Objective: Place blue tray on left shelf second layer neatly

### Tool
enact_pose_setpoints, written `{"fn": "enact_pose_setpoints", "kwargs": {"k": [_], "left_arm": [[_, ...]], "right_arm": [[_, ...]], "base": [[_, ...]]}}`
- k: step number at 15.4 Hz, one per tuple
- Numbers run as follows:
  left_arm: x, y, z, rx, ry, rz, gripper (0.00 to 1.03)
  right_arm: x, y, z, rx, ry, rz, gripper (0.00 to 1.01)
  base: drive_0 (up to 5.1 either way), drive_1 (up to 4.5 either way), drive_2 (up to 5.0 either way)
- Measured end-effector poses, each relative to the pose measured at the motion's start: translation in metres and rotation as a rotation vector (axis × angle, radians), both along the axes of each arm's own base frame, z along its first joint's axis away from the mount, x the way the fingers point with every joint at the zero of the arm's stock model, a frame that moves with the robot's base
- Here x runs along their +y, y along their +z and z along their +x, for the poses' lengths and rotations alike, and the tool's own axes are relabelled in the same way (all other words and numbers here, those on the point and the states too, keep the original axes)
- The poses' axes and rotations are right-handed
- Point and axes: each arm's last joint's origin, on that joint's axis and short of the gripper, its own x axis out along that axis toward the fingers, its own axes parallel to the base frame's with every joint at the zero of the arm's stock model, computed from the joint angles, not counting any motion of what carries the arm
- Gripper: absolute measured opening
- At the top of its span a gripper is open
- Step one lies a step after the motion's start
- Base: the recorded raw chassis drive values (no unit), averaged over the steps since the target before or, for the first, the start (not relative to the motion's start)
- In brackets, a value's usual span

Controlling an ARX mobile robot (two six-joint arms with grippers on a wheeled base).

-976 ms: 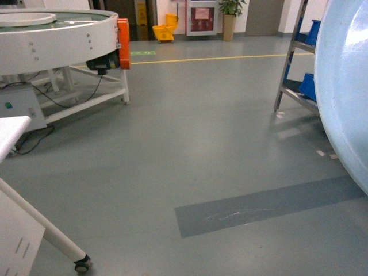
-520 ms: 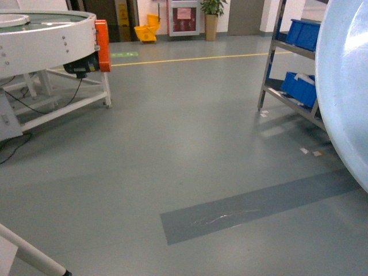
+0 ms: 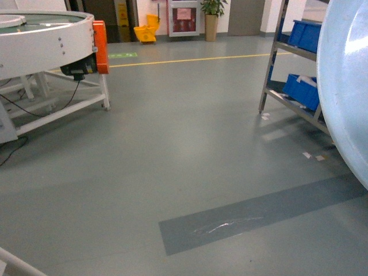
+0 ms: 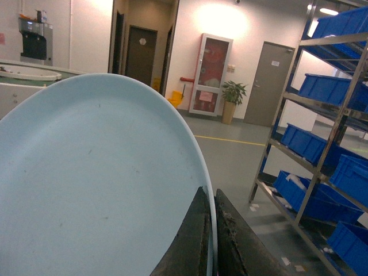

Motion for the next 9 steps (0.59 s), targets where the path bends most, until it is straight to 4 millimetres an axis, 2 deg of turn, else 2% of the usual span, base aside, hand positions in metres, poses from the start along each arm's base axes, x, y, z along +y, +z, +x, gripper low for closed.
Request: {"fn": "enact_pose_setpoints", "kwargs": {"k": [3, 7, 9], "left_arm": [[0.0, -0.0001, 0.0, 0.001, 0.0, 0.0, 0.98], [0.0004, -0.0002, 0.0, 0.002, 0.006, 0.0, 0.98], [0.0003, -0.0002, 0.0, 0.002, 0.003, 0.0, 0.98]], "right_arm": [[0.0, 0.0, 0.0, 0.0, 0.0, 0.0, 0.02], [0.0001, -0.0002, 0.0002, 0.002, 0.002, 0.0, 0.02], [0.0, -0.0001, 0.0002, 0.0, 0.0, 0.0, 0.02]], "base": [[-0.8, -0.84, -0.8], [0.0, 4.1, -4.1], [-1.9, 2.29, -6.1]]}}
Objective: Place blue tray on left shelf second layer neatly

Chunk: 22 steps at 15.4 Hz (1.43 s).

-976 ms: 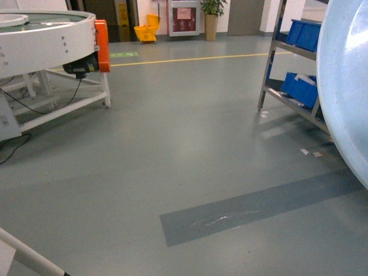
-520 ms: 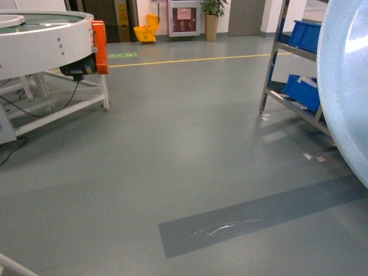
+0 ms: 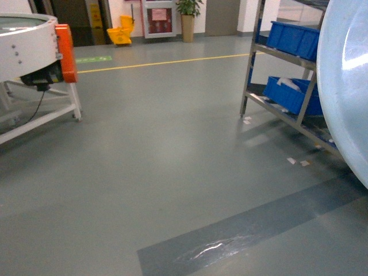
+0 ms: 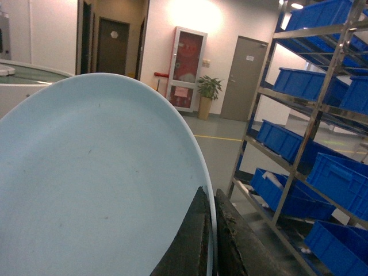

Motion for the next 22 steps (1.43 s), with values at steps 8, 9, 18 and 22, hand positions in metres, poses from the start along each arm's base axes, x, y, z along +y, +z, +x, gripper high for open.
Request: {"fn": "enact_pose_setpoints", "kwargs": {"k": [8, 9, 18, 22], "left_arm": [[-0.0001, 0.0001, 0.0, -0.001, -0.001, 0.0, 0.98], [-0.0001, 0.0003, 0.0, -0.003, -0.002, 0.0, 0.98], [-0.0001, 0.0001, 0.0, -0.002, -0.002, 0.0, 0.98], [0.0002, 0.0002, 0.0, -0.002, 0.004, 0.0, 0.98]], "right_arm": [[0.0, -0.0006, 0.0001, 0.003, 0.0, 0.0, 0.02], [0.0, -0.0006, 0.0001, 0.003, 0.0, 0.0, 0.02], [0.0, -0.0008, 0.0001, 0.005, 0.0, 0.0, 0.02], [0.0001, -0.0014, 0.0006, 0.008, 0.001, -0.001, 0.02]], "base": [[-0.6, 3.68, -4.8], [0.0, 4.27, -4.2], [0.6, 4.81, -3.7], [0.7, 4.91, -3.6]]}}
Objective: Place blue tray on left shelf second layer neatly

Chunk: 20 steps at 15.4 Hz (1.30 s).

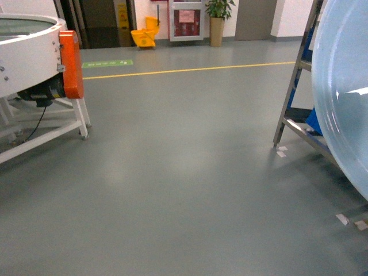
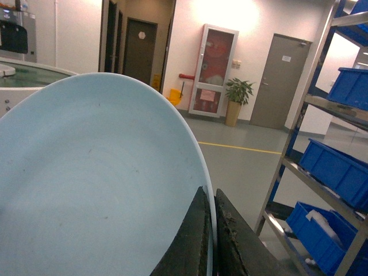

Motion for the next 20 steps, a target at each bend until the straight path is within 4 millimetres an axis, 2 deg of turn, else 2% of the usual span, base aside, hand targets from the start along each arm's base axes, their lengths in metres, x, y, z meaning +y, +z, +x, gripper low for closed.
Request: {"fn": "enact_pose_setpoints", "kwargs": {"k": [14, 20], "left_arm": [[-0.0002, -0.0001, 0.0, 0.001, -0.003, 0.0, 0.98], [-0.0002, -0.0002, 0.0, 0.002, -0.003, 0.0, 0.98]], "right_arm": [[0.0, -0.0004, 0.0, 0.001, -0.001, 0.0, 0.02], [0.0, -0.001, 0.0, 0.002, -0.001, 0.0, 0.02]], "base": [[-1.6, 2.71, -5.8], [-1.7, -1.66, -1.7]]}}
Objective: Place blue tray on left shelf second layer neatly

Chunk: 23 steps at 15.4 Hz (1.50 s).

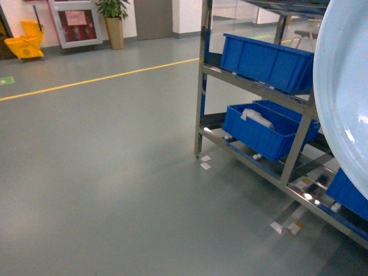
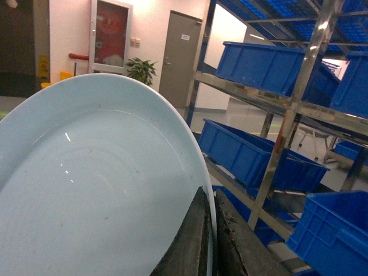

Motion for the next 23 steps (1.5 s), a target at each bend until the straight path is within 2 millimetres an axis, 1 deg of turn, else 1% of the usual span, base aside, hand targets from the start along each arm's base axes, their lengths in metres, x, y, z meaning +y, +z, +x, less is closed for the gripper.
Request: {"fn": "enact_pose_setpoints", "kwargs": {"k": [3, 6, 23], "left_arm": [[0.0, 0.0, 0.0, 0.0, -0.001, 0.0, 0.98], [0.0, 0.0003, 0.0, -0.003, -0.001, 0.0, 0.98], [0.0, 0.0, 0.0, 0.0, -0.001, 0.0, 0.98]], "right_arm": [[0.0, 0.0, 0.0, 0.0, 0.0, 0.0, 0.02], [0.0, 0.0011, -0.001, -0.01, 0.0, 0.0, 0.02], [0.0, 0.0001, -0.0002, -0.002, -0.001, -0.003, 0.02]], "base": [[-1.6, -1.58, -1.6], [-1.8, 1.62, -5.3], [-4.2, 3.48, -3.8]]}}
